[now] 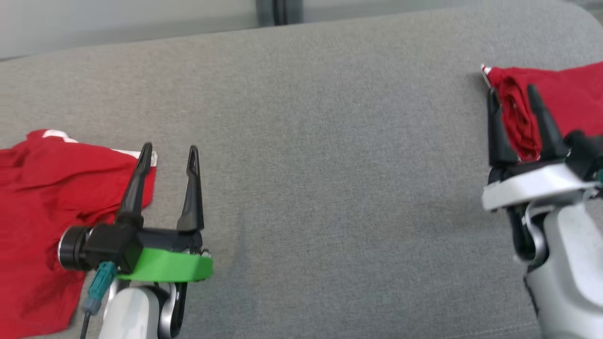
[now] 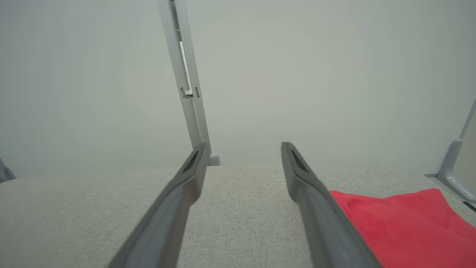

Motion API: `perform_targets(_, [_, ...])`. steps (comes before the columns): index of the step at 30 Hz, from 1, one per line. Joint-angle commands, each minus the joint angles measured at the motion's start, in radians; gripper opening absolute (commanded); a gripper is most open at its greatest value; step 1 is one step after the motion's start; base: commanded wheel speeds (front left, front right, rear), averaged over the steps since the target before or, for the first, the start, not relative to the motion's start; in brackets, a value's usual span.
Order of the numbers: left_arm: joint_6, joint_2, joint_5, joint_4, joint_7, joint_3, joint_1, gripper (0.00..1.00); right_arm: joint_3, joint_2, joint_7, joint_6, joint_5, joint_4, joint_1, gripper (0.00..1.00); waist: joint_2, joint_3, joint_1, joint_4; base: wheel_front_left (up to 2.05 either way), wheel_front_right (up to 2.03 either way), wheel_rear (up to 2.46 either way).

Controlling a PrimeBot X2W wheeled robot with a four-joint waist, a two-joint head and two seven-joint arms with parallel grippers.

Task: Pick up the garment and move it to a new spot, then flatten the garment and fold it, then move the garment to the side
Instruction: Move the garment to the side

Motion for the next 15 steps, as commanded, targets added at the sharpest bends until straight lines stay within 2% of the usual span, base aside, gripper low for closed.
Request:
perform_targets(1, [-0.002,-0.001,-0.009,0.005,0.0,0.012,0.03,1.0,-0.006,0.019,-0.003,-0.001,-0.005,-0.023,0.041,1.0,0.0,-0.075,0.0001,0.054,0.0,0.0,0.0])
perform_targets(6, [0.012,-0.002,-0.039,0.019,0.0,0.019,0.086,1.0,-0.026,0.112,-0.003,-0.001,-0.05,-0.104,0.157,1.0,0.0,-0.112,0.0001,0.072,0.0,0.0,0.0])
perform_targets(11, [0.031,-0.002,-0.056,0.033,0.0,0.011,0.124,1.0,0.001,0.144,-0.003,-0.001,-0.12,-0.155,0.24,1.0,0.0,-0.136,0.0001,0.084,0.0,0.0,0.0])
perform_targets(15, [0.016,-0.001,-0.041,0.054,0.0,-0.015,0.141,1.0,-0.002,0.157,-0.003,-0.001,-0.136,-0.172,0.279,1.0,0.0,-0.148,0.0001,0.086,0.0,0.0,0.0])
